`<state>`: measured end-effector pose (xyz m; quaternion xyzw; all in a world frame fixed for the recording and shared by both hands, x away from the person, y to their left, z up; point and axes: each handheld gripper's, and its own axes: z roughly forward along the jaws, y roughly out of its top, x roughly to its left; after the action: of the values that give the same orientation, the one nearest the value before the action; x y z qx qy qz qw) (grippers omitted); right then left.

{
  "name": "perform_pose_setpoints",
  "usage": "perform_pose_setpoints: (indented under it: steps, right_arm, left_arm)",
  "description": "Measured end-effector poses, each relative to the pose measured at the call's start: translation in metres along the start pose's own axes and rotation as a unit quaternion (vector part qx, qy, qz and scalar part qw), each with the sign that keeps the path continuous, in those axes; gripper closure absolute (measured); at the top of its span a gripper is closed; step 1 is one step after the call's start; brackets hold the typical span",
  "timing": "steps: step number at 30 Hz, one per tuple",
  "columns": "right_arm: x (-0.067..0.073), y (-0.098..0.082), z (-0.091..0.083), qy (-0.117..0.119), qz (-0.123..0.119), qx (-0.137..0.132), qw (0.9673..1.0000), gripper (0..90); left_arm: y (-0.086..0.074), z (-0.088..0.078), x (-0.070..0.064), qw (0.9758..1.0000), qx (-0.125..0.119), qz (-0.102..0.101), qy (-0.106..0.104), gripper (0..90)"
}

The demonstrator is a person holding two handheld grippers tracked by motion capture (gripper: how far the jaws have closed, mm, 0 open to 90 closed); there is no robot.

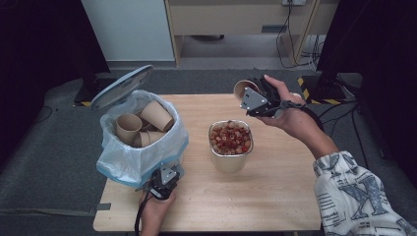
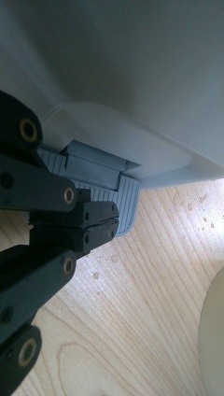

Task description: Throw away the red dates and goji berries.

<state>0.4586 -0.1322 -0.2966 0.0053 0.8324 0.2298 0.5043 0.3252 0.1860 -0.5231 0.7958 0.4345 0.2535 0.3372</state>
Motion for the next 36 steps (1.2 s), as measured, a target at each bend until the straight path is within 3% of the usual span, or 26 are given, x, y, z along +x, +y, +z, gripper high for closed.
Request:
perform_pose_setpoints:
  steps: [6, 24, 36]
  right_arm:
    - [0.001, 0.002, -0.001, -0.002, -0.01, 0.001, 1.0, 34.7]
    - [0.009, 0.008, -0.003, -0.015, -0.081, 0.019, 0.9964, 34.9]
    - [0.01, 0.01, -0.004, -0.019, -0.094, 0.02, 0.9951, 34.9]
  left_arm:
    - [0.0, 0.0, 0.0, 1.0, 0.001, 0.0, 0.0, 88.4]
    - [0.0, 0.0, 0.0, 1.0, 0.0, 0.0, 0.0, 88.4]
    - [0.0, 0.0, 0.0, 1.0, 0.0, 0.0, 0.0, 88.4]
